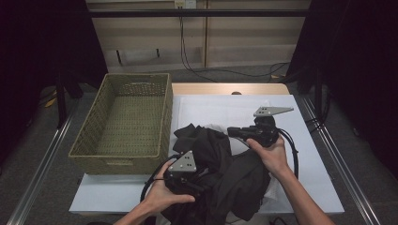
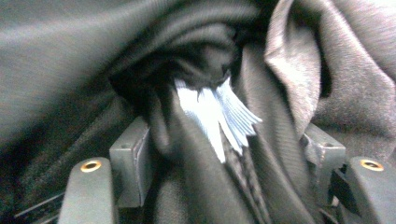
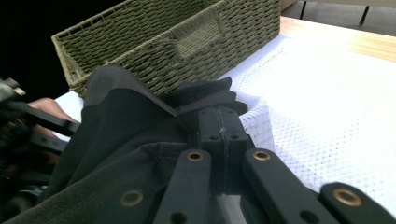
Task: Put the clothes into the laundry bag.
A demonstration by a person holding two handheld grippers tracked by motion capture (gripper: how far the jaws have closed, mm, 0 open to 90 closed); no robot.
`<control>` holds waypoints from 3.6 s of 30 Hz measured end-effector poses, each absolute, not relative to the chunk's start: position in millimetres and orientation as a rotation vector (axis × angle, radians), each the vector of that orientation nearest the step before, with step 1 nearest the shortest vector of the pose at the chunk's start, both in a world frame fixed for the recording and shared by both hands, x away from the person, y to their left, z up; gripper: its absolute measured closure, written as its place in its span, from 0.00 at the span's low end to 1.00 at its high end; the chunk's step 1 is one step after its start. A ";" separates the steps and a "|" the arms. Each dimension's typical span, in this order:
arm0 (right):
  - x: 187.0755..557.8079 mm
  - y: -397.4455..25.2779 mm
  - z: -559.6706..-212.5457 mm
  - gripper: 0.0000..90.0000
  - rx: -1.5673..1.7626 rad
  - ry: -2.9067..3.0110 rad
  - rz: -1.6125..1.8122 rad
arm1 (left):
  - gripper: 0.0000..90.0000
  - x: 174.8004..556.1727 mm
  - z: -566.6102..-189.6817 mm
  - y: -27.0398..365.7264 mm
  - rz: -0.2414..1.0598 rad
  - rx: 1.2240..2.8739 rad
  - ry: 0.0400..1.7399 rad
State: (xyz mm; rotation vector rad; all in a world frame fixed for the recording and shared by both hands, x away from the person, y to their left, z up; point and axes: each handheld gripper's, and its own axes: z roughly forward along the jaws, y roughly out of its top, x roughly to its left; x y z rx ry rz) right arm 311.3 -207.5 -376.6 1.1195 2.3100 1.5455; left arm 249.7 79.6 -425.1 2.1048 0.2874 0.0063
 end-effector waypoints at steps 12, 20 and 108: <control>312.7 -204.8 -379.8 1.00 1.123 2.313 1.530 | 0.39 248.1 -393.6 100.2 0.096 1.962 0.311; 313.0 -203.2 -381.0 1.00 1.122 2.318 1.526 | 0.36 265.1 -383.4 83.6 0.115 1.919 0.340; 273.0 -219.9 -387.6 1.00 1.144 2.418 1.439 | 0.56 304.2 -434.3 24.0 0.061 2.118 0.442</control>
